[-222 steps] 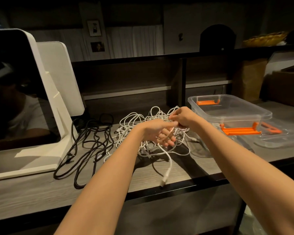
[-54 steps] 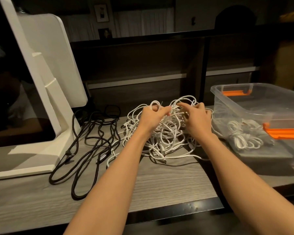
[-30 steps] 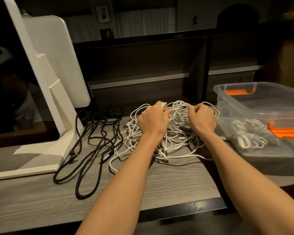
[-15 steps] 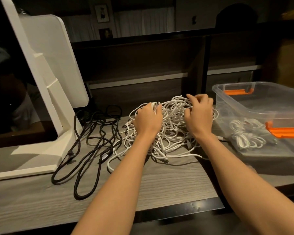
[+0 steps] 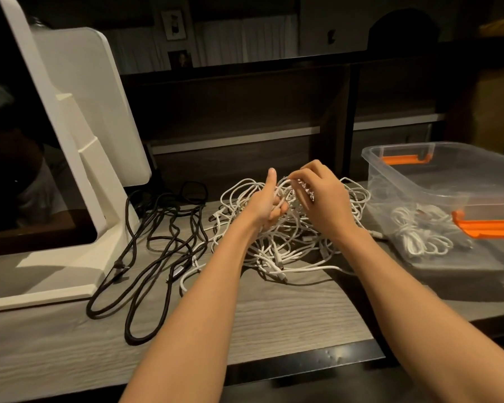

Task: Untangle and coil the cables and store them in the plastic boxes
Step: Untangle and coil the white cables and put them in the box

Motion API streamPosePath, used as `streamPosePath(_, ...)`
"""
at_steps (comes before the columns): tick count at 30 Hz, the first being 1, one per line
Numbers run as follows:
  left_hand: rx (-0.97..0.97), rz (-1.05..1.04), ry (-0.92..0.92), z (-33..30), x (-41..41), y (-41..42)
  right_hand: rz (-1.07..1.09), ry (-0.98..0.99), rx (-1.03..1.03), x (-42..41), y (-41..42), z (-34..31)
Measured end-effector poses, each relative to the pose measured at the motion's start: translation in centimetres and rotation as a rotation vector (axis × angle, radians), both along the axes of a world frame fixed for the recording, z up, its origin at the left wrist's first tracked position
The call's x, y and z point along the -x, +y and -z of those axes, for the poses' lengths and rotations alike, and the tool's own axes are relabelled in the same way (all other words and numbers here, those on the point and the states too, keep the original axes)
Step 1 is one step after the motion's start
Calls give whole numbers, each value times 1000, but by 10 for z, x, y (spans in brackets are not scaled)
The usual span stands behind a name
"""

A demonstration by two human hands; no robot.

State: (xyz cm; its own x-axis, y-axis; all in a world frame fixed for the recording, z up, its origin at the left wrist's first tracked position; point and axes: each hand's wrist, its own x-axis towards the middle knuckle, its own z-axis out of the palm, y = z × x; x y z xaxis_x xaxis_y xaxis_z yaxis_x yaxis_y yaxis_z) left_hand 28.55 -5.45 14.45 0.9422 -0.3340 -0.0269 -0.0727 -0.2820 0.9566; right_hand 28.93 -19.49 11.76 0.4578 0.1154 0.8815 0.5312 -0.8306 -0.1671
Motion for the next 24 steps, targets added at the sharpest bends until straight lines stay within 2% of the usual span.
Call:
streamPosePath(3,-75,154,-38,-3,4,1,16,50,-44,3,2,0)
streamPosePath(5,-86,154,-113,-3,3,3,43,116,-99,3,2,1)
streamPosePath(7,-66,44,-221,3,-1,1,63,165,-158,2,2,1)
streamPosePath(10,-82,-267,-402,13,-8,-9,15,255,-310,2,2,0)
streamPosePath(12,22,-440,-431,14,-8,-13,18,340,-419,-1,-4,0)
streamPosePath(14,163,-491,-390,11,-8,-12,58,405,-409,-4,-10,4)
streamPosePath(17,423,-401,-299,8,-2,-15,125,423,-335,-7,-10,8)
streamPosePath(21,641,-256,-210,4,4,-15,258,385,-271,-6,-9,10)
streamPosePath(24,784,-215,-121,2,3,-13,244,348,-277,-3,-9,7)
